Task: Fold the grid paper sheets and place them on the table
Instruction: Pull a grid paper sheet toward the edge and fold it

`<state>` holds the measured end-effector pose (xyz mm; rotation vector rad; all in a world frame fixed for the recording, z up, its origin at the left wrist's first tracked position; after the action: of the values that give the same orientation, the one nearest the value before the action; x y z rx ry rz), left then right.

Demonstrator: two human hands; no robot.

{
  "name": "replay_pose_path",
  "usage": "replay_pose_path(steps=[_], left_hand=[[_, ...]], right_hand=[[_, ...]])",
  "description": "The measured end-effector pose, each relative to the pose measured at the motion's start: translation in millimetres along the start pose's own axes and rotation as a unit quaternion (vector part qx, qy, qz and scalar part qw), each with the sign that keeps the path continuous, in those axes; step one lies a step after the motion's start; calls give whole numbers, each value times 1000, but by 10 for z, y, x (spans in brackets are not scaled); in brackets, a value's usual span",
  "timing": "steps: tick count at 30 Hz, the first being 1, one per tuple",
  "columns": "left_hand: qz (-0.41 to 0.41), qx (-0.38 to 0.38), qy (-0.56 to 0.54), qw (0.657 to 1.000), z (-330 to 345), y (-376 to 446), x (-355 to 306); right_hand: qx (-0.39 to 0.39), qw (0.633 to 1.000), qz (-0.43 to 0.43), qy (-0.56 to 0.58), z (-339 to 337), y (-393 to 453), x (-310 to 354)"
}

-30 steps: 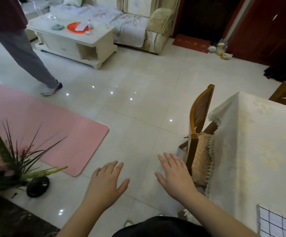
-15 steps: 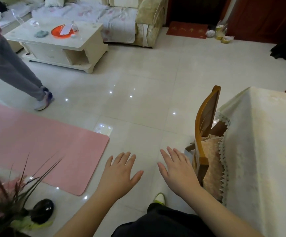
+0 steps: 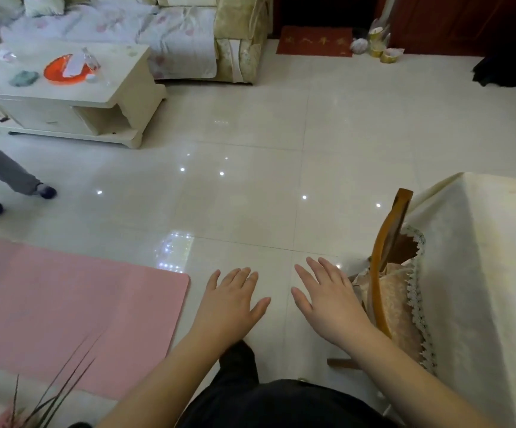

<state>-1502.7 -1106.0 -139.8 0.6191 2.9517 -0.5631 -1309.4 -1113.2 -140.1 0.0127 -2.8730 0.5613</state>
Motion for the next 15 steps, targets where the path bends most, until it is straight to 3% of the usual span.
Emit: replay_pose_path(steps=[9, 15], left_hand=[[52, -14, -48, 997, -609, 1164, 1098], [152, -2, 17, 988, -1143, 2064, 1328]], right_hand=[[-27, 999, 36, 8, -593, 1330, 626], [-55, 989, 132, 40, -943, 1818, 527]])
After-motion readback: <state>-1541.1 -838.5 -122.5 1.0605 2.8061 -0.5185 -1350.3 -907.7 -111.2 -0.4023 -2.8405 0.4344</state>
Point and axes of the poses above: each hand's wrist, its own y-axis towards the middle knuckle, its own z-axis out of the palm, x = y × z, the point moved 2 cm from there along y, towards the middle knuckle, and after that the axes turned 7 degrees about z, right-handed, at the moved point
